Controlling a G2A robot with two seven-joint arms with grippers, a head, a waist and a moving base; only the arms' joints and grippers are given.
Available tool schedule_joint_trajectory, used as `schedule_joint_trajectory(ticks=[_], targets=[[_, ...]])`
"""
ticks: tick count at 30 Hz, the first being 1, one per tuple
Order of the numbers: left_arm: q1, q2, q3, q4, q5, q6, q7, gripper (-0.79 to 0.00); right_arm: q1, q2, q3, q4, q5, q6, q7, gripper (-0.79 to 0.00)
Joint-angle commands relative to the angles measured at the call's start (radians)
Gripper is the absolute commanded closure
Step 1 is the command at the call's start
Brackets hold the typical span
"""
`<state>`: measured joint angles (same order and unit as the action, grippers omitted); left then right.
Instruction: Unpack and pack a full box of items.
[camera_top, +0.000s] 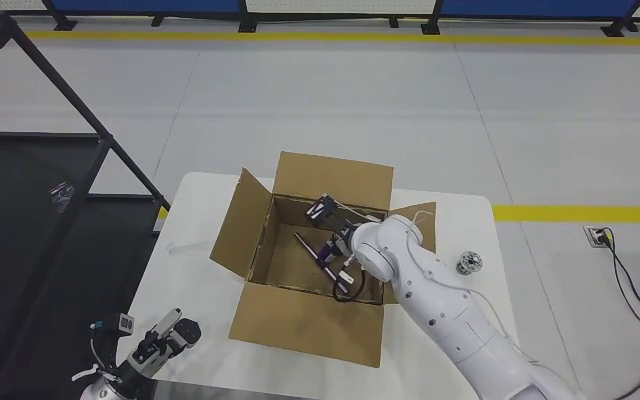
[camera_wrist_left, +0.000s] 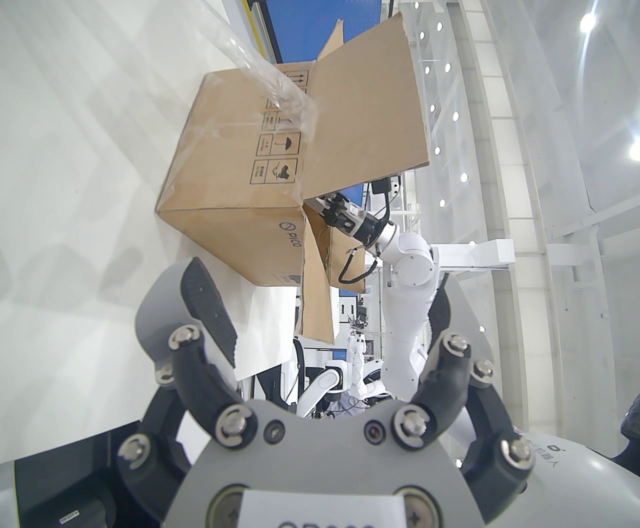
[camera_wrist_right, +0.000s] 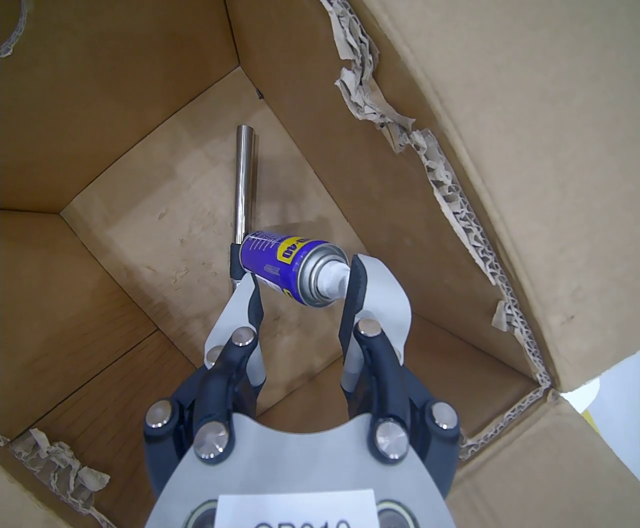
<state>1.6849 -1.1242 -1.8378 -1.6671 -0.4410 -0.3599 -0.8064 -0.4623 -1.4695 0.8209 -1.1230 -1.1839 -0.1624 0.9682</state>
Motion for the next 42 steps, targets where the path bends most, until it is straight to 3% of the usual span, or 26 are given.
schedule_joint_trajectory(ticks=[1, 12, 19, 21, 22, 24, 29, 35, 42], targets=[[0.0, 0.0, 0.0, 0.0, 0.0, 0.0, 0.0, -0.785, -0.005, 0.001, 0.007, -0.005, 0.001, -0.004, -0.002, -0.357], [0.0, 0.0, 0.0, 0.0, 0.0, 0.0, 0.0, -0.785, -0.023, 0.007, 0.052, -0.052, 0.0, -0.012, -0.009, -0.354], [0.0, 0.0, 0.0, 0.0, 0.0, 0.0, 0.0, -0.785, -0.103, 0.051, 0.21, -0.285, -0.046, 0.005, 0.018, -0.388], [0.0, 0.0, 0.0, 0.0, 0.0, 0.0, 0.0, -0.785, -0.15, 0.07, 0.276, -0.39, -0.092, 0.016, 0.048, -0.489], [0.0, 0.0, 0.0, 0.0, 0.0, 0.0, 0.0, -0.785, -0.176, 0.079, 0.312, -0.444, -0.117, 0.025, 0.065, -0.625], [0.0, 0.0, 0.0, 0.0, 0.0, 0.0, 0.0, -0.785, -0.231, 0.096, 0.384, -0.547, -0.165, 0.035, 0.1, -0.773], [0.0, 0.0, 0.0, 0.0, 0.0, 0.0, 0.0, -0.785, -0.35, 0.128, 0.56, -0.7, -0.284, 0.067, 0.176, -0.785], [0.0, 0.0, 0.0, 0.0, 0.0, 0.0, 0.0, -0.785, -0.41, 0.145, 0.722, -0.679, -0.384, 0.191, 0.344, -0.785], [0.0, 0.0, 0.0, 0.0, 0.0, 0.0, 0.0, -0.785, -0.422, 0.153, 0.827, -0.456, -0.31, 0.228, 0.34, -0.785]])
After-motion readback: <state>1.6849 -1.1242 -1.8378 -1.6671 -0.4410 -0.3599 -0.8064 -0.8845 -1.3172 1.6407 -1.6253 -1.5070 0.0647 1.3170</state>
